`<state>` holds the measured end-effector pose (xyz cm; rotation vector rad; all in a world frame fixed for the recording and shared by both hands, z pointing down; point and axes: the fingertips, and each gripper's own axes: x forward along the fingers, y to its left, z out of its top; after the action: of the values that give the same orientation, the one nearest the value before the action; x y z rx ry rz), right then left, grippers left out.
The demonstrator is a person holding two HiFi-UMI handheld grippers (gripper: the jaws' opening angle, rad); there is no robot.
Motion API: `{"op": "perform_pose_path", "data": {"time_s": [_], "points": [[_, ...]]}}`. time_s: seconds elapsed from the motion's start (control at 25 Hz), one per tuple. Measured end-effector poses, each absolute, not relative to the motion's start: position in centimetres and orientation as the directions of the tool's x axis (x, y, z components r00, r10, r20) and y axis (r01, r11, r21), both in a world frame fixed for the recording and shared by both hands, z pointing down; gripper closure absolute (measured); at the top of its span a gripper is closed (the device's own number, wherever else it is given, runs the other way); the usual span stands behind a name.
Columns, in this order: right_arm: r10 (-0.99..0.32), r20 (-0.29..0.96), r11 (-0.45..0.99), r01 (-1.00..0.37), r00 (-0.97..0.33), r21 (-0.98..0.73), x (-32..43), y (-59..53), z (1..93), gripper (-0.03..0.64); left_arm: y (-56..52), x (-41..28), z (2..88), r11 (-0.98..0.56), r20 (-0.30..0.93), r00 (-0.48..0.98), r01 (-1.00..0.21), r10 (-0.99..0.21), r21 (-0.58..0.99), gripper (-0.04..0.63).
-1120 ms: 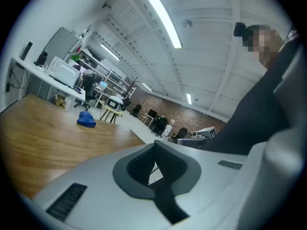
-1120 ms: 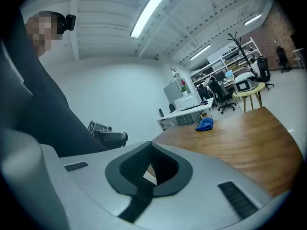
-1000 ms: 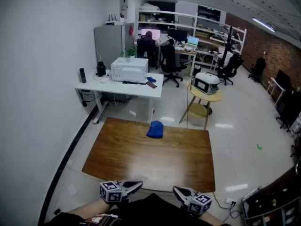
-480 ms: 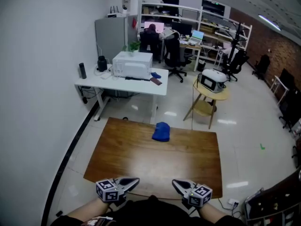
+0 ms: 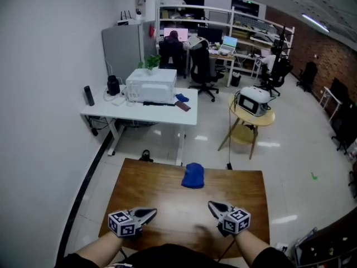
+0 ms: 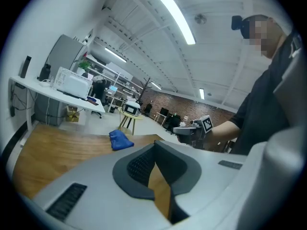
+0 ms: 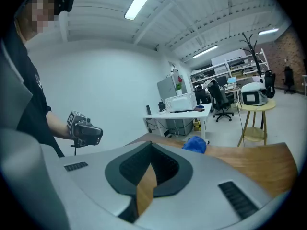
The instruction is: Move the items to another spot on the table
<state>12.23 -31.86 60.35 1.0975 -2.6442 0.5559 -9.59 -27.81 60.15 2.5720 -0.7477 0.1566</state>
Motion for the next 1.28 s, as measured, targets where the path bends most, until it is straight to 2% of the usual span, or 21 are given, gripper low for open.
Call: {"op": "perform_pose_path", "data": {"time_s": [0.28,0.48,0.56,0.72,0.8,0.88,1.08,1.16,1.24,1.28], "points": [[-0.641,0.378,0.663,-0.73,-0.668,-0.165,13.9,-45.2,62.6,0.62,-38.5,-3.0,61.6,-0.724,0.241,0.823,-0.568,-0.515,0.392,0.603],[-0.655,0.456,0.632,-0.768,-0.603,-0.107,11.6,-54.6,67.7,0.578,-44.7,-1.8,63.0,-0.712,0.235,0.818,-0.573,-0.525,0.406,0.603],[-0.647,0.501,0.599,-0.79,-0.575,-0.133,10.7,-56.9,70.7,0.506,-45.0,-1.4,64.6,-0.706,0.251,0.828,-0.559,-0.501,0.435,0.603],[-0.605,0.609,0.572,-0.812,-0.513,-0.116,8.9,-59.8,76.4,0.296,-44.3,-1.0,66.6,-0.715,0.282,0.847,-0.532,-0.452,0.453,0.603],[-0.579,0.659,0.565,-0.819,-0.481,-0.101,8.3,-60.6,78.8,0.232,-43.8,-1.1,67.1,-0.714,0.285,0.852,-0.523,-0.439,0.465,0.603],[-0.556,0.695,0.559,-0.824,-0.455,-0.093,7.7,-61.4,80.8,0.207,-43.4,-1.1,67.4,-0.717,0.291,0.856,-0.516,-0.426,0.469,0.603],[-0.523,0.753,0.59,-0.807,-0.399,-0.018,7.1,-62.1,82.8,0.22,-42.9,-1.4,68.2,-0.72,0.312,0.857,-0.514,-0.41,0.467,0.603],[-0.509,0.767,0.604,-0.797,-0.39,-0.004,7.2,-62.0,82.9,0.276,-43.1,-1.5,68.2,-0.718,0.312,0.857,-0.515,-0.411,0.469,0.603],[-0.5,0.771,0.596,-0.803,-0.393,-0.022,7.9,-61.6,82.8,0.408,-42.9,-1.3,68.2,-0.717,0.308,0.86,-0.51,-0.408,0.475,0.603],[-0.5,0.771,0.589,-0.807,-0.395,-0.031,8.4,-61.4,82.7,0.436,-42.8,-1.2,68.2,-0.718,0.306,0.862,-0.507,-0.405,0.477,0.603]]}}
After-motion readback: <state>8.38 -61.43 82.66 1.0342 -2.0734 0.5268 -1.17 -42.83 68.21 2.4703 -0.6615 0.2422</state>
